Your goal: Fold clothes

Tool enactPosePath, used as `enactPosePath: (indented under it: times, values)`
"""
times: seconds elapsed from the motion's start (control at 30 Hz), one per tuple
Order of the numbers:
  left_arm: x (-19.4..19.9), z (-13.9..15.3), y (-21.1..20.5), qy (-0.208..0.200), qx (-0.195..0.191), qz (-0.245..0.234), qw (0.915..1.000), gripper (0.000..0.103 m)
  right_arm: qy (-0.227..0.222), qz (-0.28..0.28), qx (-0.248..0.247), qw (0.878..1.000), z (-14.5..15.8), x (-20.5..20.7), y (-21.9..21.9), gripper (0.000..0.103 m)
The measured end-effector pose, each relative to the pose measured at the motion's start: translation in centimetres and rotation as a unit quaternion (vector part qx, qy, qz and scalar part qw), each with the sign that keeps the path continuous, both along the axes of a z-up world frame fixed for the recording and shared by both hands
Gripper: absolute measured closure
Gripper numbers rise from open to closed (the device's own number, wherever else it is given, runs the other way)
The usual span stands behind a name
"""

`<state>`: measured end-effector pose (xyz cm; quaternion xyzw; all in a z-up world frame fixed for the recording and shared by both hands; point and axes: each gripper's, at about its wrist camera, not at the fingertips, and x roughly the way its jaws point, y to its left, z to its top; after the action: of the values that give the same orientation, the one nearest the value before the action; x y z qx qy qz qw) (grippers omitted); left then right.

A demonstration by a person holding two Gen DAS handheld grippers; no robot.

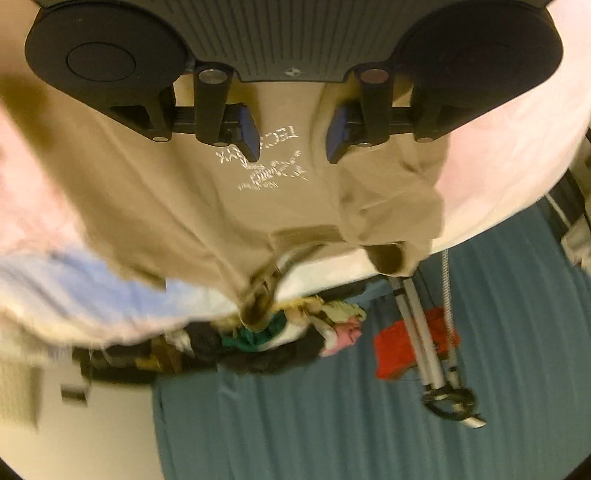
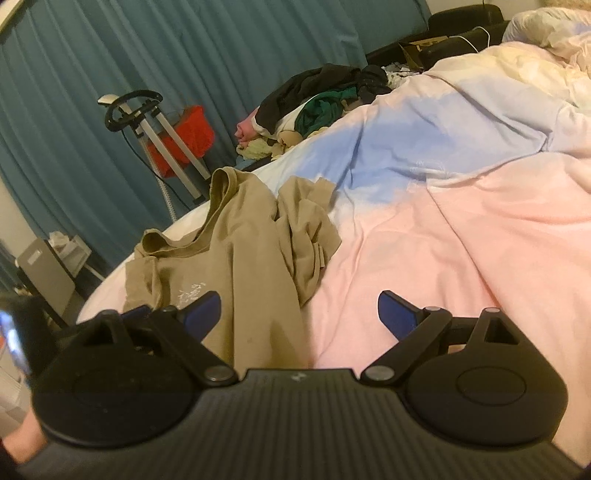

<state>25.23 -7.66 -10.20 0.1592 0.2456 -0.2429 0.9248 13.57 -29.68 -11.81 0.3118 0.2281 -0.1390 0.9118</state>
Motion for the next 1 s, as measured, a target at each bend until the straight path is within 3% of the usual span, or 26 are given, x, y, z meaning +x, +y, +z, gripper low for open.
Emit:
enactPosePath:
  times: [0.1,0.2,0.3,0.37,0.4,0.43,0.47,0.53,0.77,0.9,1.0]
  values:
    - [0.3,1.0,2.4,-0.019,-0.036,0.046,0.9981,0.037,-0.002,0.001,0.013,1.000,-0.1,-0.3,-0.2,0.010]
    - [2.4,0.9,3.7,-0.014,-0.049,0.114,0.9922,0.037,-0.003,0.001,0.018,1.000,-0.3,-0.3,-0.3,0.010]
    - [5.1,0.3,4.4,0.019,-0.074,0.142,0.9869,0.040,-0.001,0.002,0.017,1.000,-0.5,-0.1,-0.4,0.010]
    - [6.5,-0.1,4.7,0.042,-0.091,0.143,0.9847,0.044,0.002,0.001,0.017,1.000,-0.6,0.1,-0.5,0.010]
    - [7.0,-0.3,4.8,0.051,-0.098,0.143,0.9836,0.052,0.004,0.001,0.017,1.000,-0.8,0.2,-0.5,0.010]
    - [7.3,-0.5,4.9,0.058,-0.107,0.146,0.9817,0.064,0.006,0.001,0.016,1.000,-0.9,0.3,-0.5,0.010]
    - [7.7,-0.7,5.0,0.065,-0.121,0.154,0.9785,0.070,0.008,0.001,0.015,1.000,-1.1,0.4,-0.5,0.010]
    - [8.3,-0.7,5.7,0.075,-0.154,0.156,0.9728,0.096,0.013,0.002,0.011,1.000,-1.3,0.5,-0.4,0.010]
    - [11.0,3.2,11.9,0.058,-0.187,0.191,0.9619,0.097,0.028,0.005,-0.011,1.000,-1.8,1.0,0.2,0.010]
    - [14.9,7.0,16.8,0.007,-0.147,0.261,0.9541,0.097,0.039,0.005,-0.038,0.998,-2.1,1.5,0.8,0.010]
    - [18.5,8.9,20.3,-0.017,-0.117,0.319,0.9404,0.097,0.048,0.004,-0.053,0.997,-2.4,2.1,1.1,0.010]
